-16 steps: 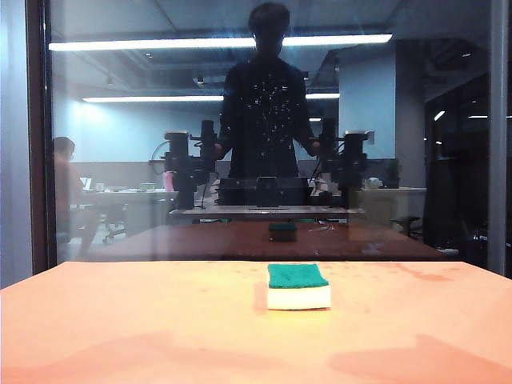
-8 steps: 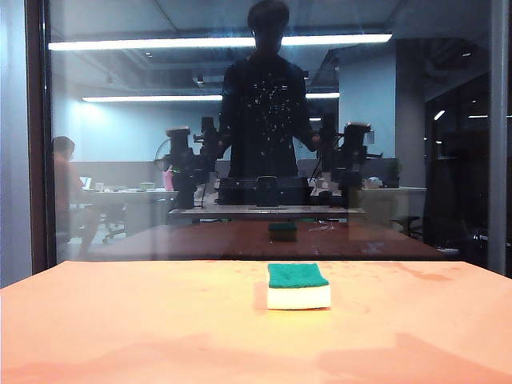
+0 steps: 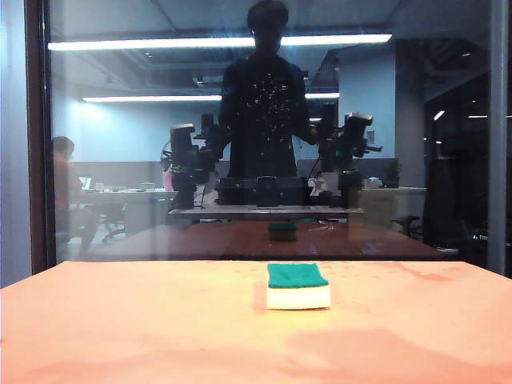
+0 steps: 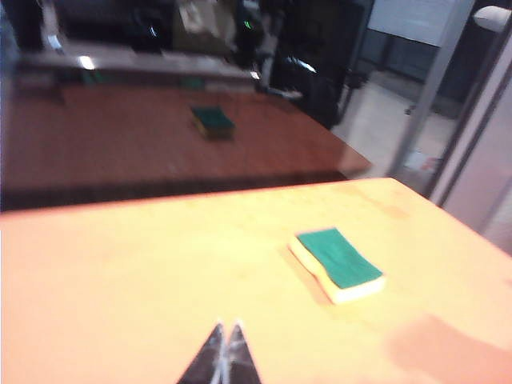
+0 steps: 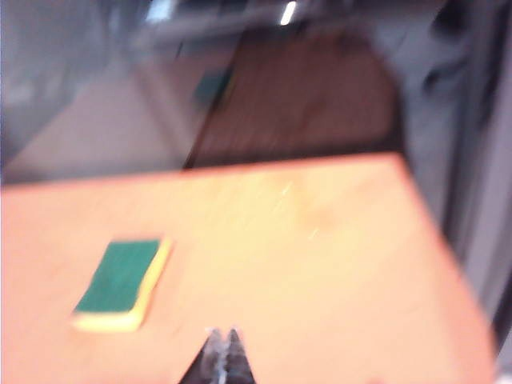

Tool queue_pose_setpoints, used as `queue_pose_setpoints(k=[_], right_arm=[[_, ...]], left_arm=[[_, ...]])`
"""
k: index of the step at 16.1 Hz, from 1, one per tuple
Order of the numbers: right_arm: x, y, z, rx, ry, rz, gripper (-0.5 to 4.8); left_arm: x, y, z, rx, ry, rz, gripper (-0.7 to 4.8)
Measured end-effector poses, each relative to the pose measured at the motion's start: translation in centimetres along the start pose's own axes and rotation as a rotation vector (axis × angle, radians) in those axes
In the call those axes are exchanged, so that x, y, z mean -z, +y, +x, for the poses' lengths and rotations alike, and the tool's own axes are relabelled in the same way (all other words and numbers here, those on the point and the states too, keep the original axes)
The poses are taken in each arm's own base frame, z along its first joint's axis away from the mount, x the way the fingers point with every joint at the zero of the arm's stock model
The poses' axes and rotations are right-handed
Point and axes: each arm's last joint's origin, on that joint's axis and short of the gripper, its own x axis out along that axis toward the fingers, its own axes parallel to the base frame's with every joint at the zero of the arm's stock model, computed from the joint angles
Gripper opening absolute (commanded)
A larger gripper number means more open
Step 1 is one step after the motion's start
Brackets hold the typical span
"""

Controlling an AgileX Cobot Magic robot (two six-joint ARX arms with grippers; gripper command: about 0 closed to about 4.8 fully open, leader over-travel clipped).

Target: Pick up the sponge from the table, wipe the water off the glass, and finally place the sponge back on the table.

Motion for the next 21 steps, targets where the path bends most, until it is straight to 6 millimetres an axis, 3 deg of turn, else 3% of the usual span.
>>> queue_pose_setpoints(k=[1, 2, 3, 7, 9, 12, 16, 21], right_arm=[[-0.9, 0.2, 0.9, -0.028, 0.053, 0.01, 0.5], [-1.6, 0.2, 1.6, -0.044, 0.093, 0.023, 1.33], [-2.2, 0.3, 2.3, -0.055, 0.124, 0.033, 1.85], [-3.7, 0.9, 5.5, -0.143, 0.248, 0.094, 1.9], [-3.7, 1.7, 7.5, -0.224, 0.3, 0.142, 2.38], [-2.6, 3.2, 10.4, -0.302, 0.392, 0.199, 2.85], [-1.2, 4.6, 15.4, -0.325, 0.569, 0.217, 2.86], [-1.3, 5.3, 21.1, -0.338, 0.657, 0.239, 2.89]], left_arm=[[0.1, 0.0, 0.0, -0.001, 0.009, -0.025, -0.04], [0.1, 0.0, 0.0, -0.001, 0.013, -0.042, 0.05], [0.1, 0.0, 0.0, -0.001, 0.013, -0.053, 0.46], [0.2, -0.2, 0.0, 0.06, 0.026, -0.095, 0.64], [0.2, -0.2, 0.0, 0.068, 0.027, -0.095, 0.64], [0.2, -0.3, 0.0, 0.098, 0.033, -0.097, 0.64], [0.2, -0.3, 0.0, 0.109, 0.036, -0.098, 0.84], [0.3, -0.3, 0.0, 0.128, 0.043, -0.1, 0.84]])
